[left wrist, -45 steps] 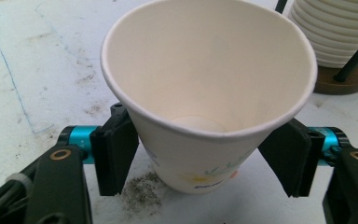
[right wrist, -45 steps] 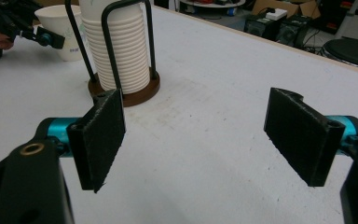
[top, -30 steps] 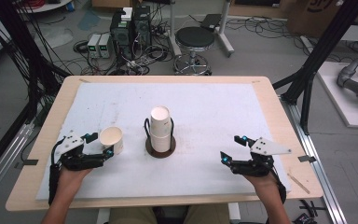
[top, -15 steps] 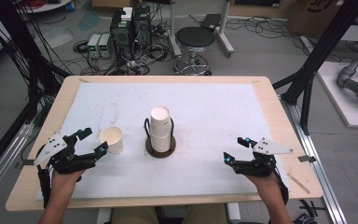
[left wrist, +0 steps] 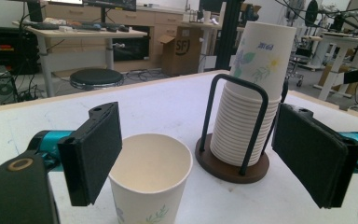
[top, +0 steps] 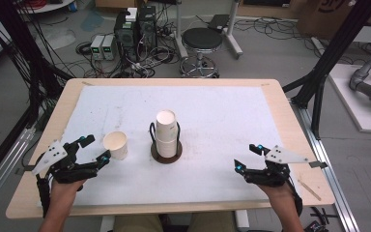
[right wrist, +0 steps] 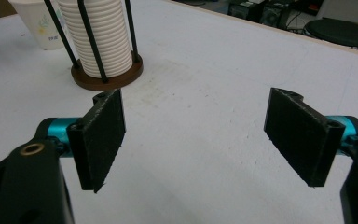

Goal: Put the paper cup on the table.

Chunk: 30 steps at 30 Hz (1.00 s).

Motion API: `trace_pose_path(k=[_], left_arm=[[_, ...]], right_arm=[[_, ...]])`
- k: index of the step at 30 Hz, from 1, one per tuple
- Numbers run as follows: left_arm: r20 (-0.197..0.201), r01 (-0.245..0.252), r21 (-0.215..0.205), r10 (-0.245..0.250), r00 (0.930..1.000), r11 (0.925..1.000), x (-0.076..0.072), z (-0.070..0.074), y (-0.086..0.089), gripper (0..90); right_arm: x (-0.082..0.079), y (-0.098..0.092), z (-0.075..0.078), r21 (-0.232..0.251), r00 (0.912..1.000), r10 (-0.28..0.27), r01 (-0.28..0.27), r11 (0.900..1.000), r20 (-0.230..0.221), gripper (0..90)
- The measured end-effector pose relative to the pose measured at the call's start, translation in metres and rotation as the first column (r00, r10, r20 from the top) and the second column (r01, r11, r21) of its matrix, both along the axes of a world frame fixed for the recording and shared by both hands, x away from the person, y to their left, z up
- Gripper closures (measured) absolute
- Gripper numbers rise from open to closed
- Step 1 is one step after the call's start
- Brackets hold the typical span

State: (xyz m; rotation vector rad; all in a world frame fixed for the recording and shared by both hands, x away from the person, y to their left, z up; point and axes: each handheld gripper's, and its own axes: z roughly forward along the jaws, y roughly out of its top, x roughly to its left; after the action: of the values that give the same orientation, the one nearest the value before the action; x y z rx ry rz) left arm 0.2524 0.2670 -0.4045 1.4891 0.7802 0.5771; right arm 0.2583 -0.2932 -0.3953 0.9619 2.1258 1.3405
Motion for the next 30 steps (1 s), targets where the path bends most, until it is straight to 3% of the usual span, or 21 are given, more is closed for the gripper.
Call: trace_pose_path(k=[30], left_arm=[[-0.004,-0.021,-0.001,0.021,0.9998,0.9998,-0.0011,-0.0036,0.0037,16.2]], right_arm=[[-0.0002,0.002,0.0003,-0.003,1.0,-0.002,0.002,1.0,0.005,20.8]])
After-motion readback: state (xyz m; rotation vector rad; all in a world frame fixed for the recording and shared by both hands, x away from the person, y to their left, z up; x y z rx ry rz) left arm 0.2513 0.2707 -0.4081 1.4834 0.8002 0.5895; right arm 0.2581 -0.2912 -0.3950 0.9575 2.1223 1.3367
